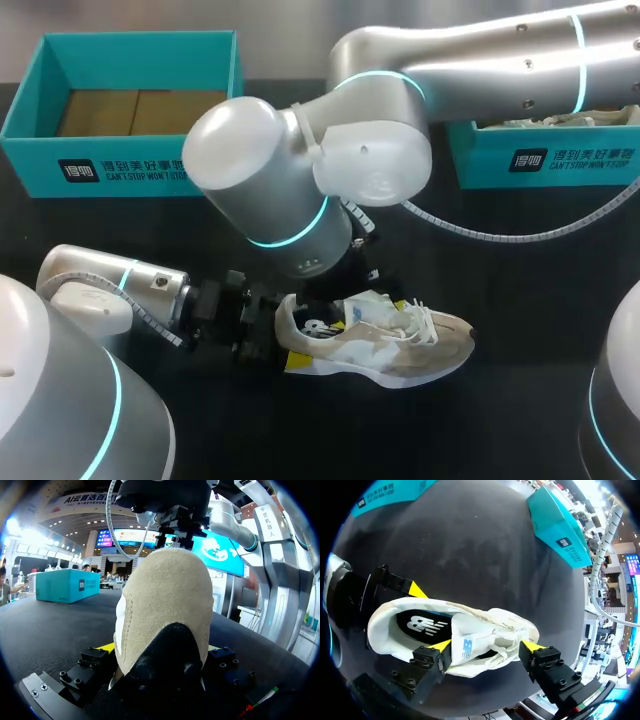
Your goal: Take the shoe out of the shoebox, open the shoe tongue, remove and reinsert the insole, then place the shoe into the shoebox
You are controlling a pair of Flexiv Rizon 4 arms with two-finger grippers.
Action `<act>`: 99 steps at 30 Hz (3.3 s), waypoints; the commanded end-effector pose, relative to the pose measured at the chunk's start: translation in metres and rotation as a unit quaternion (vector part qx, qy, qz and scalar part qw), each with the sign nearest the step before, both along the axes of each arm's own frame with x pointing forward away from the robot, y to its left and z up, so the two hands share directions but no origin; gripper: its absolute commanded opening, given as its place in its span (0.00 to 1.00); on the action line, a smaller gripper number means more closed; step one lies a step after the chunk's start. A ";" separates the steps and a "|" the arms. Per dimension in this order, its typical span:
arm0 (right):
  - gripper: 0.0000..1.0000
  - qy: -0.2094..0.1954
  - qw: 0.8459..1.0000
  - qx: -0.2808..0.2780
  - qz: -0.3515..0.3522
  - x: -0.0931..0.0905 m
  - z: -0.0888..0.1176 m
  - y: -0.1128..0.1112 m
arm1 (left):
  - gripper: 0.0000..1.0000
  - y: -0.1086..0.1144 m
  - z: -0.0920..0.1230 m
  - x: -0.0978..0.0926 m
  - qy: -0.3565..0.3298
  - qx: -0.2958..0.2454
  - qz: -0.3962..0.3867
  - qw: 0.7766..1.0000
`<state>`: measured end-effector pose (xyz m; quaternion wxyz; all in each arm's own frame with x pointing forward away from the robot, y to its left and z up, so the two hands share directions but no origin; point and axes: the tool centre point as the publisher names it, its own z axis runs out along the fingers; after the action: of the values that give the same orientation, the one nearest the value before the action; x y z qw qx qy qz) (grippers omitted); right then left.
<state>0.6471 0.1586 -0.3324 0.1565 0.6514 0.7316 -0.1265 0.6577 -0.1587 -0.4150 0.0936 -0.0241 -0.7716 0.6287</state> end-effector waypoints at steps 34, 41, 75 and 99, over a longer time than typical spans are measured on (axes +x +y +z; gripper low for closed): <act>0.01 -0.146 0.830 0.100 -0.529 -0.004 -0.006 -0.001 | 0.00 -0.001 0.000 0.000 0.000 0.001 0.000 1.000; 0.00 -0.126 0.841 0.139 -0.507 -0.005 0.010 -0.007 | 0.00 -0.001 0.000 0.000 0.000 0.001 0.000 1.000; 0.00 0.006 0.823 0.273 -0.497 0.002 0.028 -0.059 | 0.00 -0.001 0.000 0.000 0.000 0.001 0.000 1.000; 0.00 0.004 0.791 0.352 -0.501 0.001 0.012 -0.108 | 0.00 -0.001 0.000 0.000 0.000 0.001 0.000 1.000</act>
<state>0.6528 0.0538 -0.3143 -0.1606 0.9275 0.3332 0.0542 0.6580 -0.1593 -0.4146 0.0937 -0.0240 -0.7717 0.6286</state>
